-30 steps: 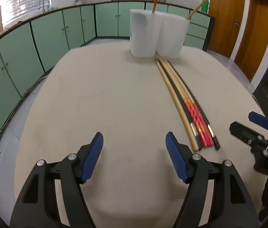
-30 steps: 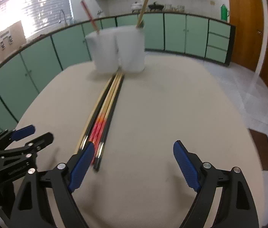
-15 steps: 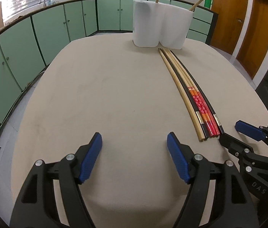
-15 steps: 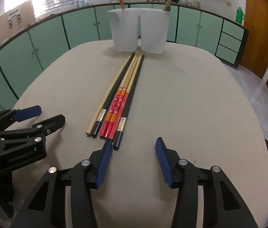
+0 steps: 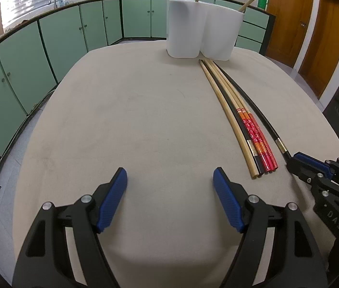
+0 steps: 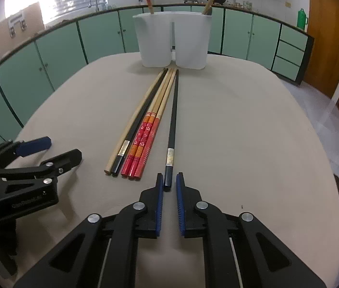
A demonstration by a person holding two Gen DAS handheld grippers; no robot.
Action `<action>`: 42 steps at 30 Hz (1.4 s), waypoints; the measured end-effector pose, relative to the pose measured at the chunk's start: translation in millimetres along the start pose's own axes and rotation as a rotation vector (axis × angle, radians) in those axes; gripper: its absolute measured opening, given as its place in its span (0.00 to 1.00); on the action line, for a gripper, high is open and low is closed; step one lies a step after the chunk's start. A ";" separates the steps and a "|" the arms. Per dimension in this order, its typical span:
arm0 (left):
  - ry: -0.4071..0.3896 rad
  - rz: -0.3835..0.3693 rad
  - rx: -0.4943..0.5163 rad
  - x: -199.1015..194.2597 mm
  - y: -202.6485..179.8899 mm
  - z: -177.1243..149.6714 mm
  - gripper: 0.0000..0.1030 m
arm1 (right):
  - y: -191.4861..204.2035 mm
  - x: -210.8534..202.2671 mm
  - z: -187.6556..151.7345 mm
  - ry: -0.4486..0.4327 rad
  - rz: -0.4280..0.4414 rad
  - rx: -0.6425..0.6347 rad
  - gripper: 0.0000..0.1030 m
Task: Organize utensils
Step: 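Grasp a black chopstick with the right tool while the left tool grasps a wooden chopstick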
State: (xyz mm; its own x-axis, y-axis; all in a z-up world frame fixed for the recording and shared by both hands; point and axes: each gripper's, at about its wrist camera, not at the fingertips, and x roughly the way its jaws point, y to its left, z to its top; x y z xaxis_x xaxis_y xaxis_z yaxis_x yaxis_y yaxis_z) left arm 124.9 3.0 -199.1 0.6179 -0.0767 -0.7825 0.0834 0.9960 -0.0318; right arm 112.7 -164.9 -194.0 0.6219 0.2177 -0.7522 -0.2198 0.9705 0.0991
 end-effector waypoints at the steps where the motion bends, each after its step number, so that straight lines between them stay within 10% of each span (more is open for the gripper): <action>1: 0.001 0.001 0.001 0.0 -0.4 -0.1 0.70 | -3.3 -1.3 -0.5 -0.006 0.016 0.017 0.11; 13: 0.002 0.002 0.003 0.1 -1.6 0.9 0.71 | -1.4 1.5 0.2 0.000 0.040 0.028 0.25; 18: 0.002 -0.001 0.003 1.0 -1.8 1.7 0.71 | 2.6 4.7 1.8 0.008 0.017 -0.005 0.07; 42: 0.015 -0.055 0.081 10.9 -43.4 7.1 0.71 | -35.1 -1.1 -1.3 -0.004 0.013 0.092 0.06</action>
State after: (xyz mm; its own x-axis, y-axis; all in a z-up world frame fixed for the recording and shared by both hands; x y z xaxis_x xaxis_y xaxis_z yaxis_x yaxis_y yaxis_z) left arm 133.7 -41.4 -201.9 0.5992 -0.1296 -0.7900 0.1802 0.9833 -0.0246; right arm 118.7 -199.4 -197.5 0.6222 0.2310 -0.7480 -0.1580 0.9729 0.1690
